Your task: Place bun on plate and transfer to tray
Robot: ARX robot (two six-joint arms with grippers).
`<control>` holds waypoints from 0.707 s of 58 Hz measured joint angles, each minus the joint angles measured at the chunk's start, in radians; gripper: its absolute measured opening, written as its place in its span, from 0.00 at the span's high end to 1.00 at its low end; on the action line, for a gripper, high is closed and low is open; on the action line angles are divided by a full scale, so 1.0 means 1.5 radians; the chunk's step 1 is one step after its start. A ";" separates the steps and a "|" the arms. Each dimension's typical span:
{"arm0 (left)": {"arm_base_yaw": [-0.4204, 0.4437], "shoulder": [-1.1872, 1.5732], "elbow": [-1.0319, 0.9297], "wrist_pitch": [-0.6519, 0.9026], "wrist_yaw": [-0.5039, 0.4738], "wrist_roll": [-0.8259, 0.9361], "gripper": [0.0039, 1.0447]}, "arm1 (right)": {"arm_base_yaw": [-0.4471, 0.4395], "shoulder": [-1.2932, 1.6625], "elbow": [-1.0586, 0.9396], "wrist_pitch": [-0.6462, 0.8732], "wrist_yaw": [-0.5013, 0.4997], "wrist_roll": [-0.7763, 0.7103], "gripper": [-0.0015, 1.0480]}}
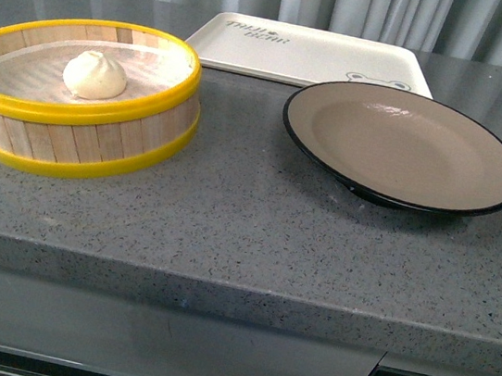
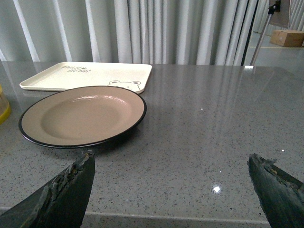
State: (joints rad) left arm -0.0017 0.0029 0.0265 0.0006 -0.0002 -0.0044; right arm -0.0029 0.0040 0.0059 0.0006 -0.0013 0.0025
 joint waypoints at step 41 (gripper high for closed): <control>0.000 0.000 0.000 0.000 0.000 0.000 0.06 | 0.000 0.000 0.000 0.000 0.000 0.000 0.08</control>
State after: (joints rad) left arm -0.0017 0.0029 0.0265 0.0006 -0.0002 -0.0044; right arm -0.0029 0.0040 0.0059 0.0006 -0.0010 0.0025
